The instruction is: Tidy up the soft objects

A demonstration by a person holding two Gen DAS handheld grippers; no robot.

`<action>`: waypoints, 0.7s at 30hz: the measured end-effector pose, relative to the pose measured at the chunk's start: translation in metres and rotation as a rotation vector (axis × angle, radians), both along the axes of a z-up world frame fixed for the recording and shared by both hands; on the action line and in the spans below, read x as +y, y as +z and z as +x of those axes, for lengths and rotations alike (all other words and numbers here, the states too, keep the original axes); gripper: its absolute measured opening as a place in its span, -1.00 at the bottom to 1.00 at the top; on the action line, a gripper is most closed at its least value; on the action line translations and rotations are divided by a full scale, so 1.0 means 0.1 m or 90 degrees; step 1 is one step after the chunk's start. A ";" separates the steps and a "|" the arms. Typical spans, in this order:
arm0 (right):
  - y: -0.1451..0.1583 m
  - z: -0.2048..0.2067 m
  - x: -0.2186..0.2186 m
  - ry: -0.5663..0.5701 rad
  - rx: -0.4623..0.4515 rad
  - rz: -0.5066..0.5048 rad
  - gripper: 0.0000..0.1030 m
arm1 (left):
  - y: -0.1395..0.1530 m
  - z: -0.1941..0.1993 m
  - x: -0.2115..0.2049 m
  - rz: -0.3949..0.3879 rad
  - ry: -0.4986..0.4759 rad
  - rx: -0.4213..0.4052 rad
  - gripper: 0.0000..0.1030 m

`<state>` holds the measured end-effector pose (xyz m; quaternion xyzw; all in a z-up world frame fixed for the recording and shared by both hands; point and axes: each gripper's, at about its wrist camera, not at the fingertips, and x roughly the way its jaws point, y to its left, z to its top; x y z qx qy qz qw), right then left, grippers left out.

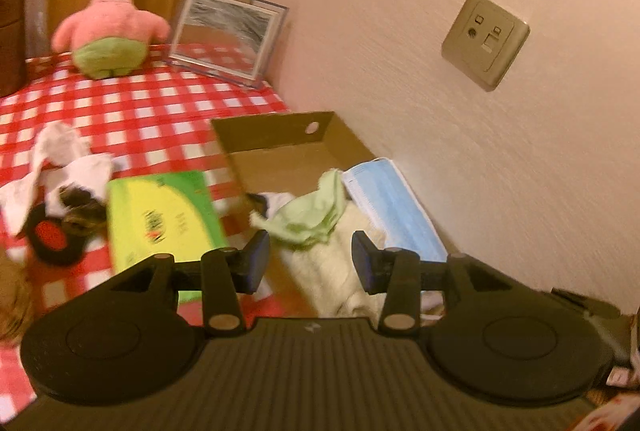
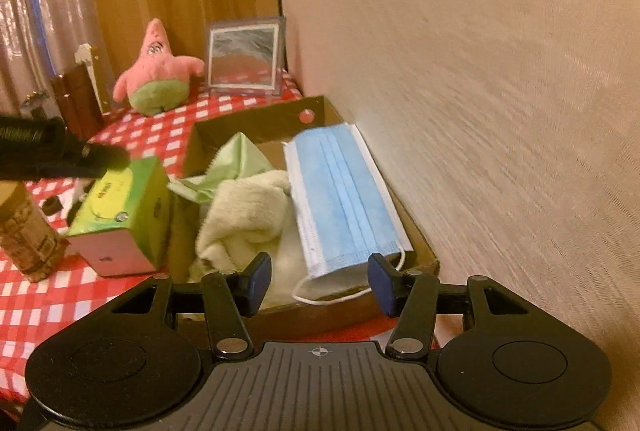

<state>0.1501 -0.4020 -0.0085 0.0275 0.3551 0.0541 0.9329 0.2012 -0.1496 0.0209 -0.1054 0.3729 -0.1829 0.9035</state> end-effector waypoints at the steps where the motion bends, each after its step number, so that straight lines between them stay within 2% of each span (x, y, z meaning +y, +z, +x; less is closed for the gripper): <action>1: 0.04 -0.03 0.02 0.003 -0.004 0.001 0.04 | 0.02 -0.06 0.05 0.000 0.007 -0.001 -0.21; 11: 0.33 -0.27 0.34 0.039 -0.034 0.019 0.04 | 0.19 -0.62 0.50 0.036 0.076 -0.015 -0.19; 17: 0.47 -0.36 0.53 0.061 -0.042 0.032 0.05 | 0.26 -0.89 0.76 0.058 0.104 -0.013 -0.10; 21: 0.53 -0.40 0.66 0.074 -0.045 0.036 0.05 | 0.29 -1.05 0.94 0.063 0.128 -0.015 0.03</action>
